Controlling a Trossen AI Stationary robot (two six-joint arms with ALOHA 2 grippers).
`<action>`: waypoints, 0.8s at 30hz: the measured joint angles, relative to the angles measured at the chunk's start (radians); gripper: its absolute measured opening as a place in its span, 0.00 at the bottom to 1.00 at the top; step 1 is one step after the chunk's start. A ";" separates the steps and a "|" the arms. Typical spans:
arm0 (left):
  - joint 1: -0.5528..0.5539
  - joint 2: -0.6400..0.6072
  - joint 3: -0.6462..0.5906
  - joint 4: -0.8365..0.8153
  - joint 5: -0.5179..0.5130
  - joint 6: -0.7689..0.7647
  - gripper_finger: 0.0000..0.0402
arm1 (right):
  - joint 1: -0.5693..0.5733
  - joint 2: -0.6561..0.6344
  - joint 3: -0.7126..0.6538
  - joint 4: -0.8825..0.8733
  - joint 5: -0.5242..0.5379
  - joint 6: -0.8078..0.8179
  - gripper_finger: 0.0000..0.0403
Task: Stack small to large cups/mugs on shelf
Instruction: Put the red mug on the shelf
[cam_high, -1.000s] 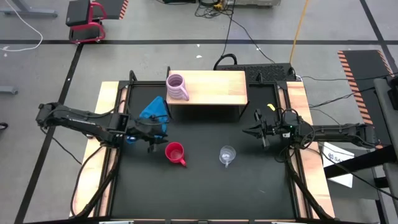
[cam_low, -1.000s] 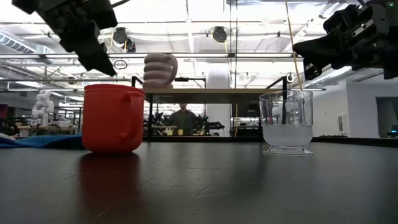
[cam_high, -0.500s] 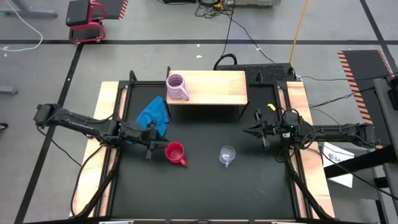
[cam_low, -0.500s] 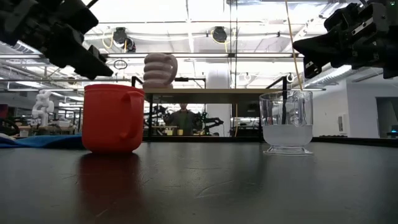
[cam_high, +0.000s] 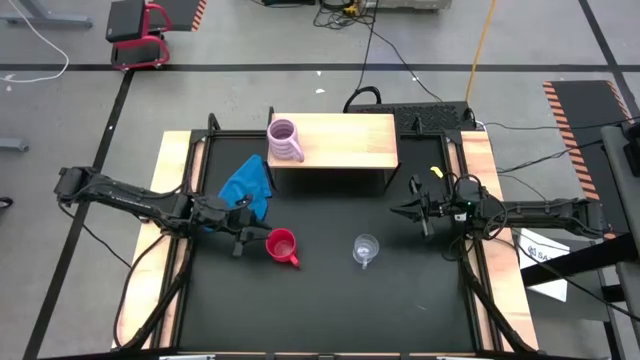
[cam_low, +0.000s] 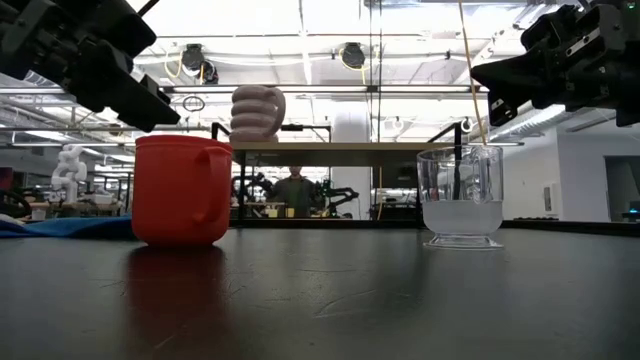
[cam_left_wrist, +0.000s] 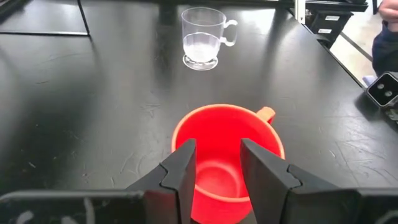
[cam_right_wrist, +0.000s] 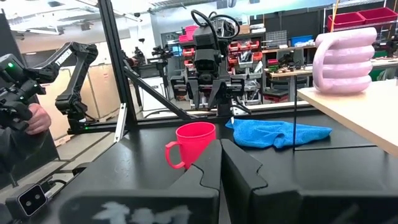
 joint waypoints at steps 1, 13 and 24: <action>0.000 0.000 0.000 0.000 0.000 0.000 0.31 | 0.000 0.000 0.000 0.000 0.000 0.000 0.00; 0.000 0.000 0.000 -0.009 -0.001 0.012 0.31 | 0.000 0.000 0.000 -0.001 0.000 -0.003 0.00; -0.012 0.001 0.000 0.046 0.024 -0.065 0.31 | 0.000 0.000 0.000 -0.001 0.000 -0.003 0.00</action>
